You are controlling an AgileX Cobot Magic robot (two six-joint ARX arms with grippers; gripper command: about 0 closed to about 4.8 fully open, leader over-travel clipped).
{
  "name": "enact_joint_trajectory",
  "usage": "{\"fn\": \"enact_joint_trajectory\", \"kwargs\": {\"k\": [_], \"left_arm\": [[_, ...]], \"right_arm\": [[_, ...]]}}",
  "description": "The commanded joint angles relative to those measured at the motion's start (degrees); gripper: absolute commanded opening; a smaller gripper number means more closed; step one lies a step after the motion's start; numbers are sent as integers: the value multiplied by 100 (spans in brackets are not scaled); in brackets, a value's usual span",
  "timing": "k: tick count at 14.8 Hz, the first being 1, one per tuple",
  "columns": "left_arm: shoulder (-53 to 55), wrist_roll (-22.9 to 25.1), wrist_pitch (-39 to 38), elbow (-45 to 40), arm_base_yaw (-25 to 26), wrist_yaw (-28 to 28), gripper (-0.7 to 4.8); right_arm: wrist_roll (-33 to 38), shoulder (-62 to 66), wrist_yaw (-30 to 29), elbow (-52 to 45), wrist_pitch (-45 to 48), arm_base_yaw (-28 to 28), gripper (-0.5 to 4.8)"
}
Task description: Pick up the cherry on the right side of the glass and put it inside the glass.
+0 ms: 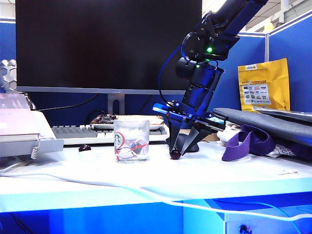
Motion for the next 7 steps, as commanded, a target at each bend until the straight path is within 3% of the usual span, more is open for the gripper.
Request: {"fn": "enact_joint_trajectory", "kwargs": {"k": [1, 7], "left_arm": [[-17, 24, -68, -2, 4, 22, -5], [-17, 24, -70, -2, 4, 22, -5]], "right_arm": [[0, -11, -20, 20, 144, 13, 144], [0, -15, -31, 35, 166, 13, 143]]}}
